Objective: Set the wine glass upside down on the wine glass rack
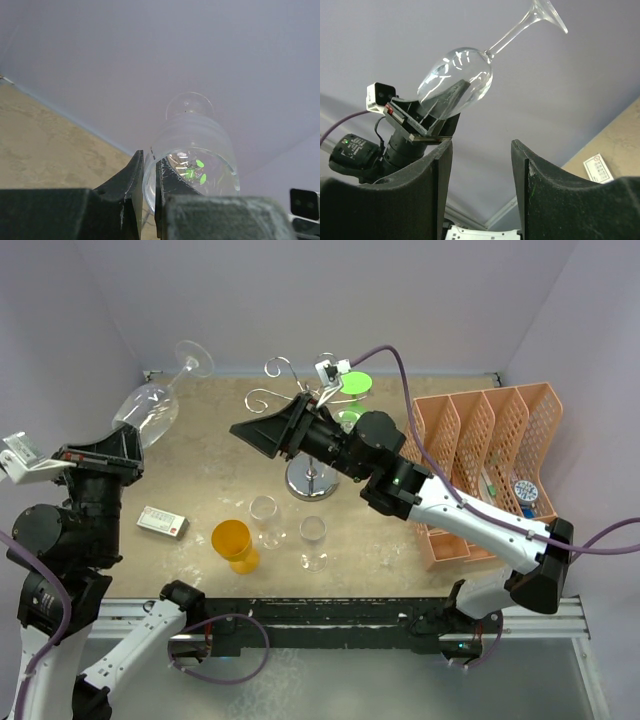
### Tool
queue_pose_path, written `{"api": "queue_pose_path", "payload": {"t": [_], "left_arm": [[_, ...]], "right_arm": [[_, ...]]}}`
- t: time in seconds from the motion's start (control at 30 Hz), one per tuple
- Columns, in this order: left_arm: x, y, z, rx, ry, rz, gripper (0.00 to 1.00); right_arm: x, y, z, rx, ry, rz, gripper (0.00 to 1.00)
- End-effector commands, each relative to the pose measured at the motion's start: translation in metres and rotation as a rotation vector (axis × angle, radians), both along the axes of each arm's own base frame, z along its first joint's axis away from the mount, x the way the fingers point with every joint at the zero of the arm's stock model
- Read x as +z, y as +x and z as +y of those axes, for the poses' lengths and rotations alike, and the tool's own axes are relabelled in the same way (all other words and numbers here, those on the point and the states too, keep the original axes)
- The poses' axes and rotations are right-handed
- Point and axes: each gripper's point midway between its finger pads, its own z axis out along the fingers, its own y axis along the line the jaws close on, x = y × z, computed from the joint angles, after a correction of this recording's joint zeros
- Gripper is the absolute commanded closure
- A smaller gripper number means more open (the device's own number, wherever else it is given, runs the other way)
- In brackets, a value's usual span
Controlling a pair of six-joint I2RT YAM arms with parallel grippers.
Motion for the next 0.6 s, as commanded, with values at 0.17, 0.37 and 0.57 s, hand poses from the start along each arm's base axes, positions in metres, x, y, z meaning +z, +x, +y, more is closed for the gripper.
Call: {"api": "queue_pose_path", "payload": {"t": [0.17,0.37,0.57], "left_arm": [[0.050,-0.014,-0.061,-0.343,-0.015,-0.243,1.00],[0.053,-0.011,-0.090,-0.480,0.010,-0.287,1.00],[0.057,-0.005,-0.108,-0.554,0.039,-0.311,1.00]], "right_arm": [[0.068,-0.019,-0.026,0.047,0.277,-0.015,0.47],[0.061,-0.001,-0.050,-0.078,0.343,0.109,0.47],[0.056,0.004,-0.059,-0.071,0.399,0.207,0.46]]}}
